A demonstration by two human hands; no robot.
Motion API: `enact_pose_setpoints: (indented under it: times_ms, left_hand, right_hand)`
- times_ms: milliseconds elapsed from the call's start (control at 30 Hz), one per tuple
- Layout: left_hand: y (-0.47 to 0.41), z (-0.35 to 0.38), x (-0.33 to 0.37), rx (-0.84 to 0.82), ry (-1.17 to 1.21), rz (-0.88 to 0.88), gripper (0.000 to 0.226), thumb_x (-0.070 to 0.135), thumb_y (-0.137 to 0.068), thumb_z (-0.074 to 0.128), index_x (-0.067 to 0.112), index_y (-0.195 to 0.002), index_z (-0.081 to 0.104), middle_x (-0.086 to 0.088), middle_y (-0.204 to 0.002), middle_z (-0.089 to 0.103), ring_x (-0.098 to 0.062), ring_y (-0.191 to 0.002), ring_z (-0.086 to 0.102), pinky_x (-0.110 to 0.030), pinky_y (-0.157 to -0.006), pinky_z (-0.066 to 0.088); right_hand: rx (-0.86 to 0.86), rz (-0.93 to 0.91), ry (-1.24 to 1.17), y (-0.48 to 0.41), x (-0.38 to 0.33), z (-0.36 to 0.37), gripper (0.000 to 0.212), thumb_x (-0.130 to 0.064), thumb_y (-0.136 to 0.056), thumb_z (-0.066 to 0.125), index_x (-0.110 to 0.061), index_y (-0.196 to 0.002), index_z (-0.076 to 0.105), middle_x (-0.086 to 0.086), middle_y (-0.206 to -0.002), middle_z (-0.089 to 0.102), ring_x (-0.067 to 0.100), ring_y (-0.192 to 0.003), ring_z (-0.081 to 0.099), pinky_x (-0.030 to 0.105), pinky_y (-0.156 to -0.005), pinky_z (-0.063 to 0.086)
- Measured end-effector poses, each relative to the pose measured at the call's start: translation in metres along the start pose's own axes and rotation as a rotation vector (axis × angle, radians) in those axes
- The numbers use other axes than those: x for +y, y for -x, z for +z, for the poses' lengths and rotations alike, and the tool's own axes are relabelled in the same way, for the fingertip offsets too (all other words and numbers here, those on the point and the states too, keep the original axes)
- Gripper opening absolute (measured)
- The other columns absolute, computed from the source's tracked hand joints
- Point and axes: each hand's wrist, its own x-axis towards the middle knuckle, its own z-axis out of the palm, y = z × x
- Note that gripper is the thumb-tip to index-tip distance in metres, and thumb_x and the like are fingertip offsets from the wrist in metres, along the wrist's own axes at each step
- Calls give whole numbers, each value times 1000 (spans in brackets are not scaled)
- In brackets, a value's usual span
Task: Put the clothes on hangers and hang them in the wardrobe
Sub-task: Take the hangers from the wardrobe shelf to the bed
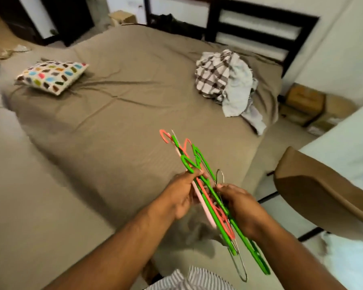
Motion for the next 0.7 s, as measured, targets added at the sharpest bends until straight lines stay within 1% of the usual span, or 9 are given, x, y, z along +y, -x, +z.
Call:
enact_pose_setpoints:
  times_ms: [100, 133, 200, 300, 367, 467, 533, 600, 700]
  left_hand:
    - [-25, -3, 30, -80, -105, -23, 21, 17, -99, 53, 12, -83, 65, -13, -84, 63, -34, -87, 65, -40, -78, 56]
    - [-33, -3, 38, -99, -131, -36, 20, 18, -99, 53, 12, -85, 65, -15, -89, 63, -37, -97, 63, -44, -84, 55]
    - [-48, -2, 52, -124, -183, -57, 19, 20, -100, 53, 12, -87, 65, -19, -98, 62, -38, -104, 60, -48, -91, 53]
    - [-72, 2, 69, -182, -226, -95, 21, 19, -100, 52, 13, -84, 64, -15, -90, 66, -36, -101, 63, -41, -84, 56]
    - [-87, 4, 79, -220, -236, -125, 21, 18, -99, 52, 13, -82, 63, -13, -87, 66, -37, -102, 63, -44, -88, 55]
    - [-108, 10, 96, -238, -278, -159, 21, 18, -100, 52, 12, -83, 63, -15, -89, 64, -37, -101, 62, -48, -93, 53]
    - [-118, 10, 105, -246, -346, -160, 18, 17, -100, 53, 11, -86, 63, -12, -85, 64, -32, -88, 65, -43, -83, 56]
    - [-128, 10, 115, -248, -430, -134, 16, 16, -100, 55, 12, -86, 63, -8, -78, 63, -23, -73, 65, -36, -72, 56]
    - [-140, 12, 129, -248, -538, -72, 18, 18, -99, 60, 17, -82, 64, -2, -75, 57, -17, -68, 56, -29, -67, 51]
  right_hand:
    - [151, -4, 20, -16, -10, 8, 20, -13, -102, 50, -10, -89, 65, 4, -76, 66, 17, -70, 58, 29, -60, 43]
    - [199, 3, 12, -20, -13, 9, 20, -15, -103, 50, -14, -89, 64, 2, -78, 65, 16, -72, 56, 30, -61, 40]
    - [270, 0, -25, -28, -20, 3, 16, -18, -104, 49, -16, -93, 61, 3, -80, 62, 17, -70, 56, 31, -64, 43]
    - [349, -21, -80, -41, -29, -13, 12, -19, -105, 47, -14, -98, 56, 7, -71, 57, 19, -55, 51, 34, -57, 48]
    - [402, -31, -118, -54, -35, -24, 11, -19, -105, 47, -13, -101, 55, 8, -68, 56, 19, -52, 48, 32, -51, 47]
    - [461, -75, -272, -77, -51, -34, 10, -16, -104, 48, -13, -100, 56, 6, -66, 55, 18, -51, 45, 30, -50, 44]
    - [470, -122, -361, -90, -68, -33, 11, -15, -104, 48, -14, -97, 57, 5, -67, 54, 16, -50, 43, 28, -49, 42]
    - [480, -168, -359, -104, -88, -29, 10, -16, -104, 49, -16, -98, 57, 3, -67, 55, 15, -52, 45, 29, -50, 44]
    - [451, -204, -299, -127, -113, -13, 10, -12, -102, 50, -14, -108, 57, 5, -69, 58, 17, -56, 50, 31, -52, 46]
